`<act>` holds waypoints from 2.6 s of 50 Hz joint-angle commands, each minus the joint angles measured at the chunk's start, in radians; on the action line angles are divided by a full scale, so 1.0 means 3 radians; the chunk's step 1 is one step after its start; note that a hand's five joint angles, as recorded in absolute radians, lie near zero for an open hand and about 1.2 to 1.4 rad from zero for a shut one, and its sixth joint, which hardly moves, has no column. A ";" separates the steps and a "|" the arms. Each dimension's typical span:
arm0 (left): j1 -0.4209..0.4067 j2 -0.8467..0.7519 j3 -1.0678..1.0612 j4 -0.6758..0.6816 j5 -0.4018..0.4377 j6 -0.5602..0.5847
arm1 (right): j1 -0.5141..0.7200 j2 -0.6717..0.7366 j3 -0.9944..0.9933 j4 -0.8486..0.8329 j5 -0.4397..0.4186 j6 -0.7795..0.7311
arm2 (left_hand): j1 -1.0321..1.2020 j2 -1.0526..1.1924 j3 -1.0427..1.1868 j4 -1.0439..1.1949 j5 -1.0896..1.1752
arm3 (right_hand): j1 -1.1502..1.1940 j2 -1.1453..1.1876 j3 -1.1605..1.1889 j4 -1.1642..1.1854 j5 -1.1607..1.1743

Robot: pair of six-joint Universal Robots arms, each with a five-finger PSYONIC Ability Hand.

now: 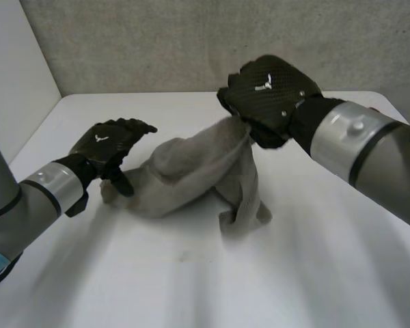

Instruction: Fold the laundry

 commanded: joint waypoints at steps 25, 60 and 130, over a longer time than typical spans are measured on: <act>-0.0318 -0.0840 0.0412 0.0010 0.0074 0.0497 | -0.0984 -0.0503 0.1330 0.0472 -0.0007 -0.0711 | 0.1618 0.1607 0.1606 0.1614 0.1600 | 0.1514 0.0748 0.0703 0.0676 0.0846; -0.0712 -0.1689 0.1378 -0.0316 -0.0662 0.0788 | -0.0866 -0.0048 0.1944 -0.0265 0.0029 -0.0696 | 0.1576 0.1566 0.1564 0.1572 0.1558 | 0.1514 0.0748 0.0703 0.0676 0.0846; -0.0819 -0.1158 0.0826 -0.0286 -0.0979 0.1264 | -0.0846 0.0259 0.1790 -0.0281 0.0034 -0.0711 | 0.2778 0.2767 0.2766 0.2774 0.2760 | 0.1514 0.0748 0.0703 0.0676 0.0846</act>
